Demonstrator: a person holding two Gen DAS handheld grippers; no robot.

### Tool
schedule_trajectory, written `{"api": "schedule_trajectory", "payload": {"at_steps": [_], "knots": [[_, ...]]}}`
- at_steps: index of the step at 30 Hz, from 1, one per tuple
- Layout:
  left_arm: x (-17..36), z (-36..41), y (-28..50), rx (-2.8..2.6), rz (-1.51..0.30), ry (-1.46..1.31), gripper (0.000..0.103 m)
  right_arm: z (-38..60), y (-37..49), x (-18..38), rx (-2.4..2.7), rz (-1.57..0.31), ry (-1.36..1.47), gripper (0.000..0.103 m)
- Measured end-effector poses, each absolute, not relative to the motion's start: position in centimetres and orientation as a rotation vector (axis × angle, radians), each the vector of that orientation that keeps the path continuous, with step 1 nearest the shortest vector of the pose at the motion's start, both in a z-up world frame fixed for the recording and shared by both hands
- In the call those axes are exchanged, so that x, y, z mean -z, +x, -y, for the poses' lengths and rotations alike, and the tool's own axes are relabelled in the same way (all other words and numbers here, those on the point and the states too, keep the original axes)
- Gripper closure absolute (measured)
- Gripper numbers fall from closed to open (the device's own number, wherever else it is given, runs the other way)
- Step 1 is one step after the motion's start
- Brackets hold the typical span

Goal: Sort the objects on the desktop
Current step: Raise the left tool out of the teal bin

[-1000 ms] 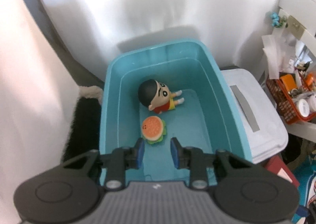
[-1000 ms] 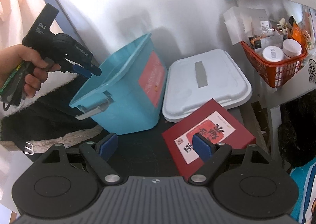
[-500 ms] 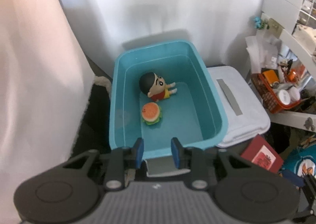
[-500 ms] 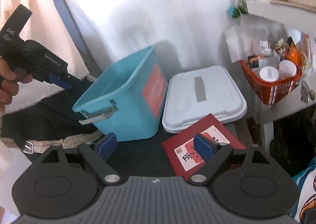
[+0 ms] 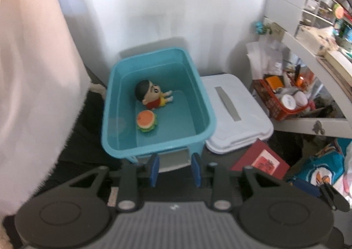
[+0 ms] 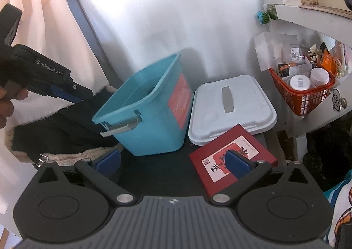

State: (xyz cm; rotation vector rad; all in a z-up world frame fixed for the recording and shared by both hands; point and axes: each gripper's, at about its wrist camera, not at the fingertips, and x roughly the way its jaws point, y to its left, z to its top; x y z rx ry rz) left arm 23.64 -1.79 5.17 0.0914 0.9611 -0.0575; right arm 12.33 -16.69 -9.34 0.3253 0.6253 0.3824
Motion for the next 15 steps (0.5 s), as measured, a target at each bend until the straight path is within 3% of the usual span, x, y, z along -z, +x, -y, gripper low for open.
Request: {"api": "schedule_trajectory", "payload": {"at_steps": [15], "knots": [[-2.4,4.3,22.1,0.130,-0.958,0.020,0.067,18.4,11.6,9.0,-0.302,-0.638,0.267,0.000]]}}
